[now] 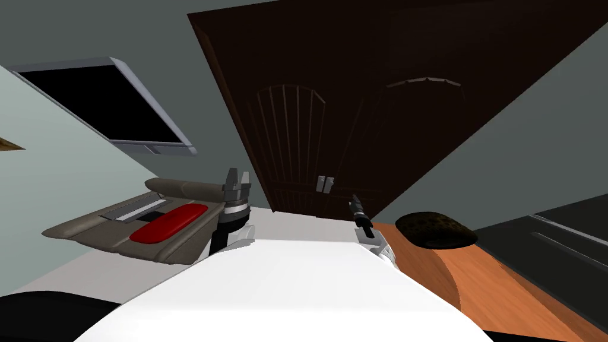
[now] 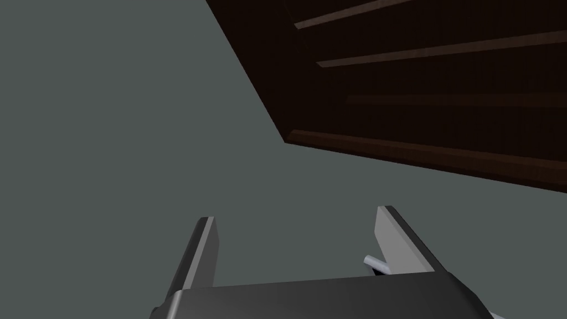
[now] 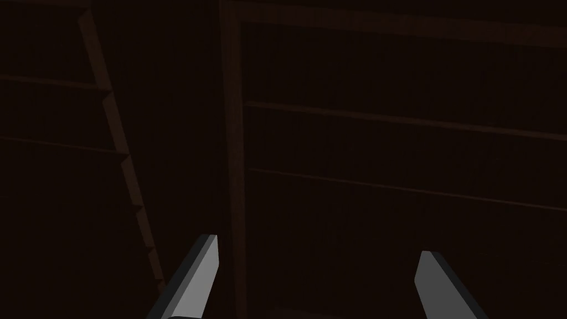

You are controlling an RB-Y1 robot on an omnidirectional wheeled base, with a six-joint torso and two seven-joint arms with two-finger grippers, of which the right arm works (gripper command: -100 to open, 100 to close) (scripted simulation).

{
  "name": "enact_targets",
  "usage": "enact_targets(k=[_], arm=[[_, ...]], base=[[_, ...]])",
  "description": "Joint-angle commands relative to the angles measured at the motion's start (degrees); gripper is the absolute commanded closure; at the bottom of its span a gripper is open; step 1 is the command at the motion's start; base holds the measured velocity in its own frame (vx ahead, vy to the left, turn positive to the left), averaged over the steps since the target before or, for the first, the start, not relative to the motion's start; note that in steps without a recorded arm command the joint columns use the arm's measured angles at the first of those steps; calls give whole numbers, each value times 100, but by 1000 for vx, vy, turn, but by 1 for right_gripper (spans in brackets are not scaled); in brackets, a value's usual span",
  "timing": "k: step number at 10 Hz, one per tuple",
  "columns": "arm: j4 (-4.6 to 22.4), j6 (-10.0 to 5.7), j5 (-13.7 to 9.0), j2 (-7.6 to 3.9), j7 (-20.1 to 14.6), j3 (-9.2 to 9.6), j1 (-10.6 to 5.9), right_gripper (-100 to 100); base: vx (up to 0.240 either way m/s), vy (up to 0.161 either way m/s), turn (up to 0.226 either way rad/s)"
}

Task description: Pull the door open

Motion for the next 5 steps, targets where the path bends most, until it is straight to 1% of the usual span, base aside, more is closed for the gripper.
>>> enact_targets(k=[1,3,4,5], arm=[[39,47,-16,-35,13,-60,-30,-100],[35,38,-11,9,29,-7,-113,-100],[21,24,-3,53,35,56,-180,-100],[6,11,4,91,38,113,-235,-100]], base=[[184,-87,5],[188,-3,74],[196,16,105],[181,38,177]])
